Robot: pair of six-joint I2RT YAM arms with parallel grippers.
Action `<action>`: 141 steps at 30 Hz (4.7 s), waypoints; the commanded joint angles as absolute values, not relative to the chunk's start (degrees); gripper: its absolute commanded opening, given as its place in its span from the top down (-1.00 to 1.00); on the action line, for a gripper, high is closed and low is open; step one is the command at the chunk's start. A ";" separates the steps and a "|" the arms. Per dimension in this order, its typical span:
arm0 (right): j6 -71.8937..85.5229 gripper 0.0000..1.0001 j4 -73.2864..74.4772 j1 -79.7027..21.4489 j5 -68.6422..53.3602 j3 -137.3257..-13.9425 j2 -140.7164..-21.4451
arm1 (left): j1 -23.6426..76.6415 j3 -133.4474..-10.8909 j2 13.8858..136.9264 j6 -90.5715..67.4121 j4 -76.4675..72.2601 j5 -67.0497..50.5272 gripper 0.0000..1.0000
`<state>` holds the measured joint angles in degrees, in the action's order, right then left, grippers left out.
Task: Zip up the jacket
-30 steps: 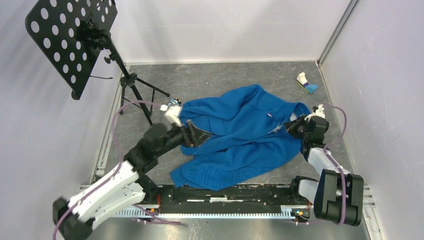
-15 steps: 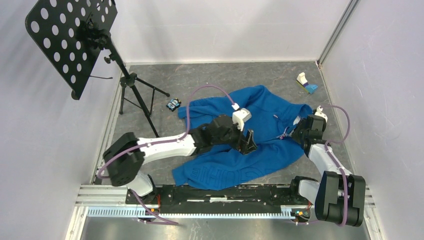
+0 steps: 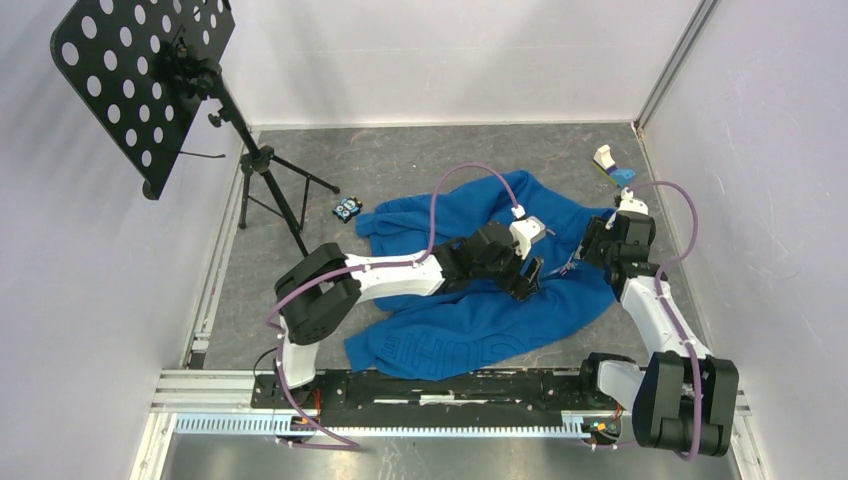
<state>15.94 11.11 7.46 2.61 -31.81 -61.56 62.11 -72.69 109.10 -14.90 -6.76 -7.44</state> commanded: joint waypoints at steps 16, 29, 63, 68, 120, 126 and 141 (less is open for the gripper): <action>30.16 -0.01 -11.73 8.31 -15.04 -28.44 -75.84 | 62.29 -77.87 115.72 -12.21 -4.43 -4.90 -0.43; 38.71 0.99 -22.59 9.21 -26.76 -27.23 -66.61 | 62.14 -77.89 113.33 -12.60 -2.54 4.59 -0.62; 4.04 -0.31 5.33 9.93 -23.46 -47.36 -73.30 | 52.17 -85.64 119.62 -18.09 6.22 -14.20 0.96; 5.84 -0.40 -1.57 10.06 -24.95 -35.10 -62.18 | 49.88 -88.01 121.58 -20.87 7.78 -17.63 0.96; 21.78 -0.19 -31.21 12.33 -42.61 -17.33 -72.93 | 46.85 -86.94 122.03 -23.43 6.12 -26.61 0.96; 29.99 -0.23 -46.14 13.33 -46.19 -12.93 -76.87 | 46.93 -86.23 121.71 -23.71 5.68 -26.55 0.96; 36.05 0.27 -55.98 15.74 -49.26 -10.35 -80.49 | 46.93 -85.43 121.41 -23.95 5.14 -26.19 0.96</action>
